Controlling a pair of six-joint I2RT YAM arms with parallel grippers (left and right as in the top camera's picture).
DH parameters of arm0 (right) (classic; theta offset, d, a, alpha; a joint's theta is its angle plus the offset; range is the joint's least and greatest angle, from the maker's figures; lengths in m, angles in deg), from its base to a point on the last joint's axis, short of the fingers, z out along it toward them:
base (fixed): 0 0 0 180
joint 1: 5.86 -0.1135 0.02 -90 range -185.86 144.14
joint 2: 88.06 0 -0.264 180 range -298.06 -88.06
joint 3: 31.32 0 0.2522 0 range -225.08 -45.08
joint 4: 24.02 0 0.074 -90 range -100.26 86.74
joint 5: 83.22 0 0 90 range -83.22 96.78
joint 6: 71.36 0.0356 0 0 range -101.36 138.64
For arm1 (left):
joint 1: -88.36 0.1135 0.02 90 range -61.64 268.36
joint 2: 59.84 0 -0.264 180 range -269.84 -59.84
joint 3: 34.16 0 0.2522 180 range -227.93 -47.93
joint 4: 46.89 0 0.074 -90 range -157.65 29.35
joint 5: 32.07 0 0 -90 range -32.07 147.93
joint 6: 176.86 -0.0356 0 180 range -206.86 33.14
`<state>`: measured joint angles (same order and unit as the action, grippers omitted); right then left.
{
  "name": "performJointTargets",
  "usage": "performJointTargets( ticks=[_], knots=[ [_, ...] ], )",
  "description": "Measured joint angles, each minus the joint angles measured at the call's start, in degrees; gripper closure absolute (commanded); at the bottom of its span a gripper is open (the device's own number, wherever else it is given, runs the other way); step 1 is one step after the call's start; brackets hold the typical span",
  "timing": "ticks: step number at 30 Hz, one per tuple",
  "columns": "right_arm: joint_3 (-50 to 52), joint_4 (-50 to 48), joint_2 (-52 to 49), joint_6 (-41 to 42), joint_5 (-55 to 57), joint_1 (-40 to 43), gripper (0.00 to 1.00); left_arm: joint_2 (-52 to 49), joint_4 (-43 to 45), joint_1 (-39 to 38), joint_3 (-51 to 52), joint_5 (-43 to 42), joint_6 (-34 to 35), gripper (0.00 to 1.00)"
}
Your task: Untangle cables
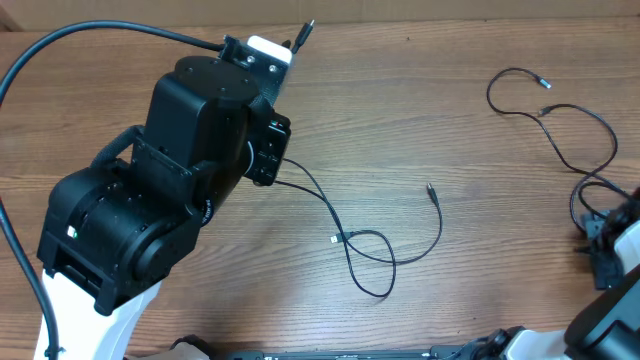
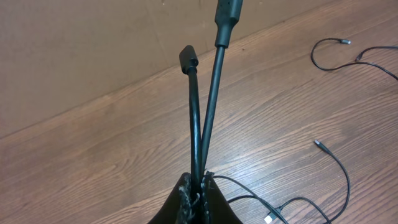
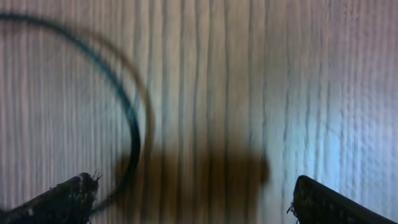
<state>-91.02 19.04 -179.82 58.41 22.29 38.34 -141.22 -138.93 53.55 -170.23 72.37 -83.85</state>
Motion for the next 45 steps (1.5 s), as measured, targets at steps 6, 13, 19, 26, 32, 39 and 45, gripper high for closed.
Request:
performJointTargets(
  ticks=[6,13,19,26,32,39,45],
  knots=[
    [-0.04,-7.69,-3.43,-2.49,-4.39,1.9,0.0,0.0,0.0,0.0,0.02,0.07,0.0,0.92],
    [-1.16,-9.62,-5.7,-4.22,-4.61,1.99,0.96,0.0,0.02,0.0,0.02,0.31,0.0,0.92],
    [-1.79,-10.51,-6.58,-4.35,-9.62,2.03,0.96,0.0,0.02,0.0,0.02,0.39,0.02,0.92],
    [-8.76,-10.27,-9.22,-9.07,-18.32,-4.04,0.96,0.0,0.04,0.0,0.02,0.39,0.02,0.92],
    [-21.07,-10.43,-9.53,-12.81,-20.04,-10.4,0.96,0.0,0.04,0.0,0.02,0.39,0.24,0.92],
    [-34.49,-10.71,-14.69,-14.38,-19.39,-12.07,0.96,0.0,0.02,0.0,0.0,0.13,1.03,0.96],
    [-42.64,-9.73,-24.98,-17.18,-18.67,-12.0,0.96,0.0,0.04,0.0,0.0,-0.31,1.29,0.96]
  ],
)
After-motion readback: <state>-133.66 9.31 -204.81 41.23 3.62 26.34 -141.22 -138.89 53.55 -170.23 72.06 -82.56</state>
